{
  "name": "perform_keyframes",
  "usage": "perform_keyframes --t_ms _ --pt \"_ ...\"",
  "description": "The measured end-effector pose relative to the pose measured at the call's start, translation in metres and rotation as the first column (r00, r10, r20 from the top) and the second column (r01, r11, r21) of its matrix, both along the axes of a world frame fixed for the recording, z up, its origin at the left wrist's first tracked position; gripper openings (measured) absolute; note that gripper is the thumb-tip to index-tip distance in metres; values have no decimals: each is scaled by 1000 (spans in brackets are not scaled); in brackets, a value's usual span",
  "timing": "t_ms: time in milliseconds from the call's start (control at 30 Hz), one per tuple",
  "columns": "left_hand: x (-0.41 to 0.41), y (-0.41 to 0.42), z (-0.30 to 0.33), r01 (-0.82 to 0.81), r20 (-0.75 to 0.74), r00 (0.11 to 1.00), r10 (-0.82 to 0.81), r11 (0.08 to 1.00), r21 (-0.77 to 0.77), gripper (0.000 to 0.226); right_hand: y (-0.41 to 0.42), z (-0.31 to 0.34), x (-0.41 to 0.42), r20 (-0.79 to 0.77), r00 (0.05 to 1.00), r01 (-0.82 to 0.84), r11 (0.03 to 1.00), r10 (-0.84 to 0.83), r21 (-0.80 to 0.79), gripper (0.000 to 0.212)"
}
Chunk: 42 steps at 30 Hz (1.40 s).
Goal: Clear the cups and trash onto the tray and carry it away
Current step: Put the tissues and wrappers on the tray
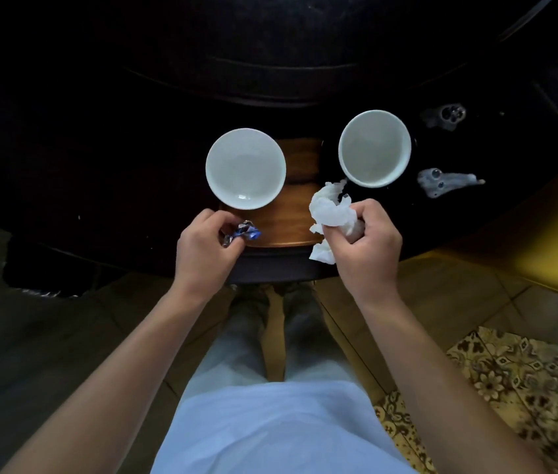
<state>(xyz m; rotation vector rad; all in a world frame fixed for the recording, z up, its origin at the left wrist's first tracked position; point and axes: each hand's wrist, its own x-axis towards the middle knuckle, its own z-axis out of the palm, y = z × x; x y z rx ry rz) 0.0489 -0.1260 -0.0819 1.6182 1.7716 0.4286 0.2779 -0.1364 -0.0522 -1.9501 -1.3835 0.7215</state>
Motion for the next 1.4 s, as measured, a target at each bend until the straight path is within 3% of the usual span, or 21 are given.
perform_keyframes --t_ms 600,967,1200,1400 --pt "21 -1 -4 -231 85 969 232 973 -27 27 14 -35 -20 115 982 -138 984 151 -114 38" --pt "15 -16 -14 -267 213 938 272 962 -54 47 12 -31 -20 40 989 -141 987 144 -72 49" --pt "23 -30 -3 -348 355 860 366 930 -115 27 2 -38 -13 183 967 -185 982 177 32 27" --pt "30 -31 -8 -336 289 902 322 942 0 15 4 -45 -14 192 961 -205 979 198 17 18"
